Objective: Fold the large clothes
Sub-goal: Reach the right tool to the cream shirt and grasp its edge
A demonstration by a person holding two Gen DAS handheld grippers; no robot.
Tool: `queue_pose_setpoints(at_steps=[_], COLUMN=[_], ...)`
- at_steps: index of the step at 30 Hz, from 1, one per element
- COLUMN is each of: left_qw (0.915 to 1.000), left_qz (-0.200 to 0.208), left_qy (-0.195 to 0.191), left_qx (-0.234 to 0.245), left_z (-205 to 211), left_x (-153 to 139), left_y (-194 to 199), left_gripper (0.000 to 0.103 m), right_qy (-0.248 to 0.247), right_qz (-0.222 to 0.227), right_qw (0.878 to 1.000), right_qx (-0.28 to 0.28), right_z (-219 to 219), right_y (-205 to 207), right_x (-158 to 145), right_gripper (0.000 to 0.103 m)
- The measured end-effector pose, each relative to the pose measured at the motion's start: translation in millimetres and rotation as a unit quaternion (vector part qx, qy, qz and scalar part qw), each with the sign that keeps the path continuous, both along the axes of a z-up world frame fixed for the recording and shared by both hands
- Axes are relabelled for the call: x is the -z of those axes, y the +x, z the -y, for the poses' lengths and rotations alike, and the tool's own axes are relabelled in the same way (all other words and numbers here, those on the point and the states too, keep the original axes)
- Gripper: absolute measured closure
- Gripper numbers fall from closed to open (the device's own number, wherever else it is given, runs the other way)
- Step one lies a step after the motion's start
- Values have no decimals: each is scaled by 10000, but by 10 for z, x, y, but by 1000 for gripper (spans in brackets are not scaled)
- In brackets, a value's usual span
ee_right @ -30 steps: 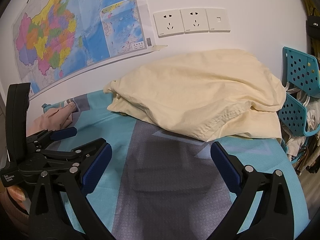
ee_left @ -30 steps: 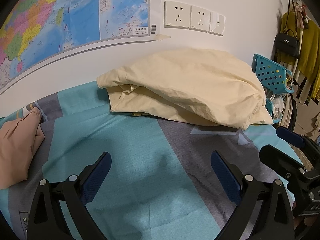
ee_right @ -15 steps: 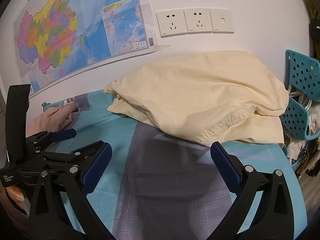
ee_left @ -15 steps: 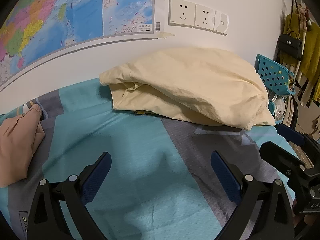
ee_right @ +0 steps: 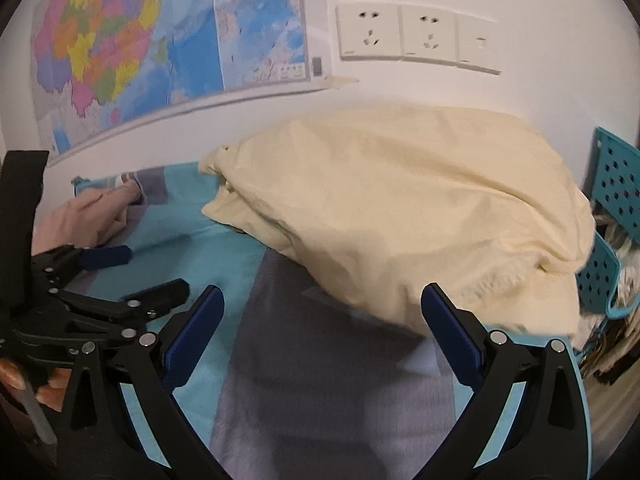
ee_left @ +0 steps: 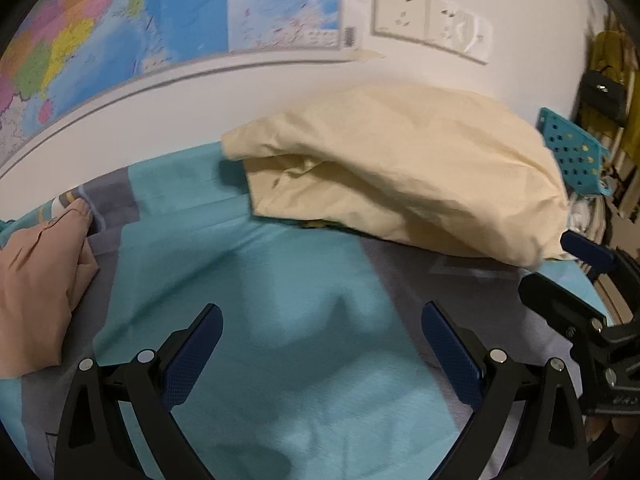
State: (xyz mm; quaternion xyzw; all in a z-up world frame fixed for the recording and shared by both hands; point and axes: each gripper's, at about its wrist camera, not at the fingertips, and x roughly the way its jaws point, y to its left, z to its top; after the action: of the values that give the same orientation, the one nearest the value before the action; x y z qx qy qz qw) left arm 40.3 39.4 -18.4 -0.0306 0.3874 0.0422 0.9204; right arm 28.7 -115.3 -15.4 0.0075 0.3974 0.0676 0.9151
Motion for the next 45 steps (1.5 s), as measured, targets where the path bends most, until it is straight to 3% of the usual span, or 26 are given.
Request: queue_pose_setpoints(at_steps=[3,9,10,11,13,18,19,21,22,24,28,31,33,34,35,42,45], left_qw=[9999,9990,9990,9988,9987,9985,9984,9982,9982,9982,9979,9979,9979,9980,9980,9994,9979], left_qz=[-92,-271,-272,-281,-291,-282,-309,-331,-329,-321,-373,-396,-408,-421,-439,-296,75], left_qy=[47,113,114,121,88,69,65,94,103,111,61,50,28,8,-1,-155,-549], left_qx=[-125,-322,-343,-373,-404,-466,-474,-490,-489,-500,-525,-516,-502,-479,-464,-117,321], left_z=[-99,-241,-260,-284,-329,-442,-462,-486,-485,-511,-555,-573,-581,-606,-604,-558,-527], left_x=[55,154,164,172,180,202,214,228,232,242,277,303,323,346,358,382,292], left_y=[84,217,229,240,252,316,349,393,397,413,420,443,461,489,499,639,663], left_gripper=[7,7,7,7,7,7,7,7,7,7,7,7,7,7,7,7,7], right_qy=[-244,-994,-1063,-1153,-1184,-890,-927,-1049,-1111,-1520,-1818,-2129,-2120,-2073,-1981,-626,-84], right_qz=[-133,-364,-376,-392,-421,353,341,120,56,-14,-171,-24,22,-10,-8,846,1140], right_qw=[9996,9937,9928,9913,9901,9943,9936,9906,9888,9806,9741,9706,9707,9711,9731,9908,9911], right_qx=[-94,-359,-400,-494,-626,-467,-553,-867,-998,-1235,-1333,-1124,-1135,-1181,-1179,-852,-681], right_z=[-49,-178,-185,-187,-154,78,57,-51,-111,-244,-378,-342,-323,-316,-291,202,498], right_y=[182,567,605,665,722,634,636,633,633,636,694,799,863,889,920,980,1003], right_x=[123,376,390,393,335,-268,-287,-229,-183,-12,310,387,370,348,279,-938,-1518], right_gripper=[11,41,55,83,99,100,95,68,47,42,38,39,58,81,98,100,100])
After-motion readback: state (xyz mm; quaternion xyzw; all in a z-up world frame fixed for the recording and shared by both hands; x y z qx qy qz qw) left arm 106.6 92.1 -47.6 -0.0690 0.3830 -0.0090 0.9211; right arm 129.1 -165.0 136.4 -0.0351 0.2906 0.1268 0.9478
